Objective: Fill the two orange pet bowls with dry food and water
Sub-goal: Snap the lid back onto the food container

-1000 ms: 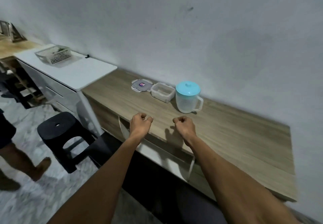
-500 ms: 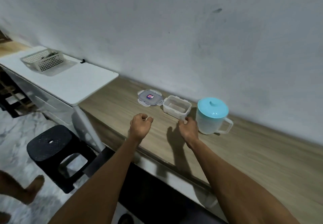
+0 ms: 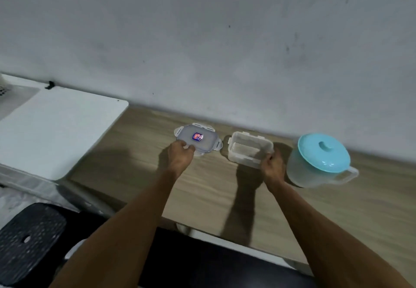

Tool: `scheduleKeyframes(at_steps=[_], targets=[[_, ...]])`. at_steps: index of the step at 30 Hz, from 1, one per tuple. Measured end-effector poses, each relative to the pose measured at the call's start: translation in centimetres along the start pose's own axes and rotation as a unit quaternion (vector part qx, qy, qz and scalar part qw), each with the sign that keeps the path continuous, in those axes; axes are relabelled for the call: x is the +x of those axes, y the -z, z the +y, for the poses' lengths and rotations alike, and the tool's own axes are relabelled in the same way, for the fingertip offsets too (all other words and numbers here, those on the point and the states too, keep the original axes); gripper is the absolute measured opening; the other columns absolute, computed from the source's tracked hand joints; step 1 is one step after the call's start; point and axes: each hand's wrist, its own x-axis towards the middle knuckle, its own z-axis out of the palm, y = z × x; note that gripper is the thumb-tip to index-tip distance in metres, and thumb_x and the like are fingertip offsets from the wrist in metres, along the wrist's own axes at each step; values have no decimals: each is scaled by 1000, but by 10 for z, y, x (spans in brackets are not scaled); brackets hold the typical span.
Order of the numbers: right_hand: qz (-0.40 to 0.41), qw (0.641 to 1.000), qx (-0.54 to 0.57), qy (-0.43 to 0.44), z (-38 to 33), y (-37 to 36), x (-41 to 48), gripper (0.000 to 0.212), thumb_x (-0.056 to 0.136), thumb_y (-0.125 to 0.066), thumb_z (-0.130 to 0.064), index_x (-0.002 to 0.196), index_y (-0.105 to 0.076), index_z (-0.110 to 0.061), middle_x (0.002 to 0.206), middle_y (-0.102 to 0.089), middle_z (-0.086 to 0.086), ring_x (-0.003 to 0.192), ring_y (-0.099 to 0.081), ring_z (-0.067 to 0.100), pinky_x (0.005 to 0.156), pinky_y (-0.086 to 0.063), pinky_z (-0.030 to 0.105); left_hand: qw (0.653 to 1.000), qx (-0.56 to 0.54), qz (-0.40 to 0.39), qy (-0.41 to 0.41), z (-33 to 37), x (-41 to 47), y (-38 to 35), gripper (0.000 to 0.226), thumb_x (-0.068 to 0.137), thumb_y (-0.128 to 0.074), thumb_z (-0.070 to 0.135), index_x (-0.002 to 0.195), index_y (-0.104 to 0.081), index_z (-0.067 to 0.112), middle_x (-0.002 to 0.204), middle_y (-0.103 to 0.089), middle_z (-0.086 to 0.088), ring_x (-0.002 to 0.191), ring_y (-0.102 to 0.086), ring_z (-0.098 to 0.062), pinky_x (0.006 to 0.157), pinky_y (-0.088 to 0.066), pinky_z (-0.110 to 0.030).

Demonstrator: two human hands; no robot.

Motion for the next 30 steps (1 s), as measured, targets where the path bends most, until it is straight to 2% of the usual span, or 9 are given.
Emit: scheduleKeyframes(at_steps=[4,7,11,15,19,21,23,28,30], targets=[[43,999,-2,-17,0,-8,11,37,103,-42,-20,132,-50,1,130,-57,23,123,-53,39,100,-44,45,998,50,-13,-31,-5,38,-5,52,80,-67,36,121,-62,5,124,-63,-20,114,-60,-36,93,-49,-37],[56,998,-11,-26,2,-12,14,36,103,-41,-20,129,-52,3,129,-58,24,121,-54,40,99,-43,43,993,107,-26,-51,-10,63,-9,73,69,-67,51,127,-56,9,123,-60,-19,113,-58,-38,94,-50,-45],[68,997,-33,-34,6,-16,16,32,103,-41,-13,127,-53,3,128,-59,25,121,-54,40,99,-43,41,981,162,-59,-90,-11,93,-13,98,54,-65,75,130,-51,14,127,-57,-15,119,-55,-36,97,-48,-45],[76,996,-44,-32,7,-20,19,31,101,-42,-10,127,-54,2,125,-60,24,118,-55,41,97,-44,41,961,211,-125,-125,-3,117,-15,95,57,-79,64,130,-45,14,133,-53,-12,125,-48,-36,101,-43,-44],[78,996,-40,-34,8,-21,19,30,102,-42,-10,127,-54,1,124,-61,22,119,-56,38,98,-45,39,946,242,-165,-138,-2,137,-17,113,33,-73,77,126,-42,20,129,-54,-7,119,-50,-33,94,-48,-49],[77,996,-38,-30,8,-21,17,31,102,-42,-10,128,-54,0,125,-61,21,119,-57,37,98,-45,38,936,268,-162,-160,1,139,-17,114,36,-76,76,127,-41,18,128,-54,-11,118,-51,-33,93,-48,-46],[77,996,-36,-27,9,-22,17,31,102,-42,-10,129,-53,-1,125,-61,20,119,-57,36,97,-45,38,931,289,-148,-170,5,138,-18,111,44,-84,67,130,-40,14,128,-50,-15,120,-49,-35,94,-47,-44],[78,995,-50,-38,8,-21,17,30,101,-41,-9,128,-53,0,125,-61,21,119,-56,38,98,-45,39,943,268,-129,-148,8,141,-20,107,45,-89,58,127,-44,7,131,-40,-19,122,-44,-39,101,-43,-47],[76,995,-50,-36,7,-22,17,30,101,-42,-9,129,-53,-2,125,-61,21,120,-56,38,99,-45,41,955,228,-133,-137,7,148,-19,98,48,-86,59,124,-51,7,128,-44,-20,119,-47,-38,100,-45,-47]])
